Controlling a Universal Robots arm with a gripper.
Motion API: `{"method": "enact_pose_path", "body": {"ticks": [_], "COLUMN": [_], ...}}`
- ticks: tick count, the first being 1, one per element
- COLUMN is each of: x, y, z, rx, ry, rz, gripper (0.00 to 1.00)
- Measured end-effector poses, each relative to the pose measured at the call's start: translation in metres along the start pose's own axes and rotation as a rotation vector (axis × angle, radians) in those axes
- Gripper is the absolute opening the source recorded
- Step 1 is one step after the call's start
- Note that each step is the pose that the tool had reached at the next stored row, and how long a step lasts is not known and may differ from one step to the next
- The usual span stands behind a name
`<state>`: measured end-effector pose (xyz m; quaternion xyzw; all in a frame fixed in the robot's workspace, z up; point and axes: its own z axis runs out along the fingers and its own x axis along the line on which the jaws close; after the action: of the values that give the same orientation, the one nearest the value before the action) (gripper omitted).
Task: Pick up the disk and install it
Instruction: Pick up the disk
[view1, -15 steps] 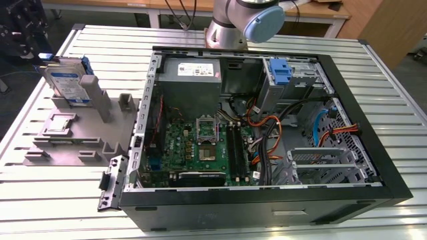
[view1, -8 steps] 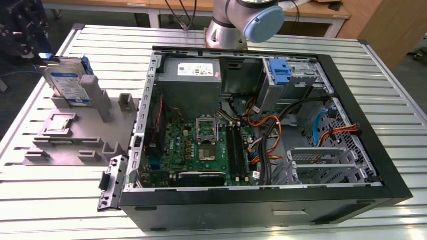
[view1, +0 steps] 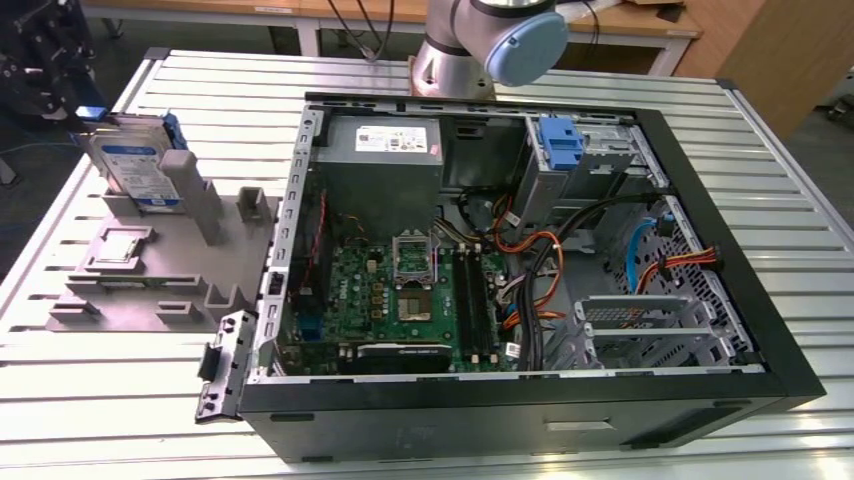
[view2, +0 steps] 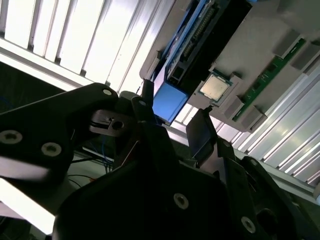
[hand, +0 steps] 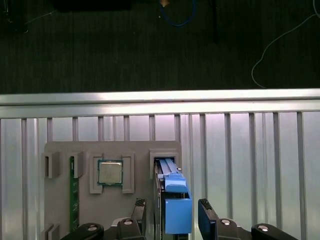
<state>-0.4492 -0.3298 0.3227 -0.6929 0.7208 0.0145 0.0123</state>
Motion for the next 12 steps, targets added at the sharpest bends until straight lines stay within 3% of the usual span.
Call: {"method": "enact_pose_path", "body": {"ticks": [6, 12], "x": [0.0002, -0.0002], "y": [-0.0005, -0.0011], "z": [0.0109, 0.0219], "rx": [-0.0021, -0.0099], "ry": [0.0001, 0.0004], "rz": [0.0, 0.001], "gripper": [0.53, 0.53]}}
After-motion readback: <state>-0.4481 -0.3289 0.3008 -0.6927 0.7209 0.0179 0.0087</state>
